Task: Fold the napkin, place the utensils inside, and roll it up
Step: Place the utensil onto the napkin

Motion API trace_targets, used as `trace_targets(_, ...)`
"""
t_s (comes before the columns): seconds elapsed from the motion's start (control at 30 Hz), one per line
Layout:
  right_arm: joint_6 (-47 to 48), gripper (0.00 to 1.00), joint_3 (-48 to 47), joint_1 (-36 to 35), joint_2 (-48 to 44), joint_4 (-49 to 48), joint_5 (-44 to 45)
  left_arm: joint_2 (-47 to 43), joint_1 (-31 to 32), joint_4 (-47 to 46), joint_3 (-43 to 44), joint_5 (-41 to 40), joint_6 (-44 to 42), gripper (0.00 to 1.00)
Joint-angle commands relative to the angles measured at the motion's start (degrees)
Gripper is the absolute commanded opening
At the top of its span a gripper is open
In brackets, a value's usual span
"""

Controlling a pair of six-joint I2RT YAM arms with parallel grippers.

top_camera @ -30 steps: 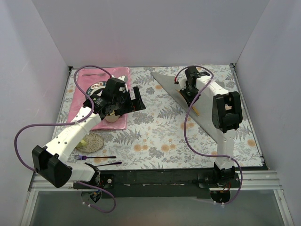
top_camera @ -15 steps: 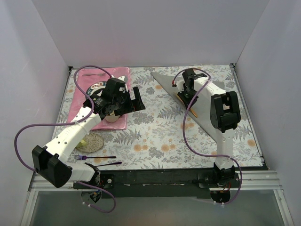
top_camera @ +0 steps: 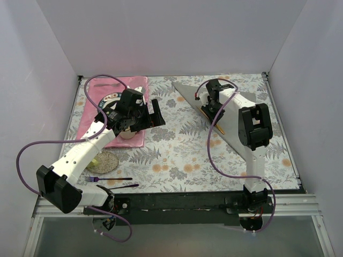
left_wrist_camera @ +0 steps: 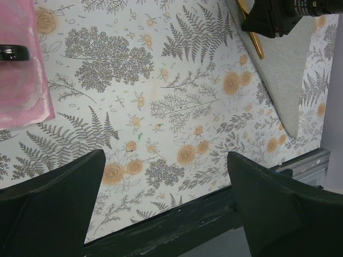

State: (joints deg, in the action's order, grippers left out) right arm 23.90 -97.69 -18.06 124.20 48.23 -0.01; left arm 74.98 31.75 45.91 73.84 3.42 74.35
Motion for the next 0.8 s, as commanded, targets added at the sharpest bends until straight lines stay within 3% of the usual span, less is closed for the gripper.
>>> trace_targets(0.0,-0.43,0.01,-2.07,0.92,-1.59,0.46,1.68,-2.65,0.07,0.06,1.13,-0.52,-0.69,0.98)
trace_targets(0.5,-0.17,0.03,-1.10,1.72,-2.04,0.29,1.07,-2.91,0.07,-0.03,0.69,-0.17,-0.61,0.98)
trace_targets(0.77,-0.43,0.10,-0.92,1.10,-1.42,0.29,1.07,-2.82,0.07,-0.12,0.69,0.01,-0.61,0.98)
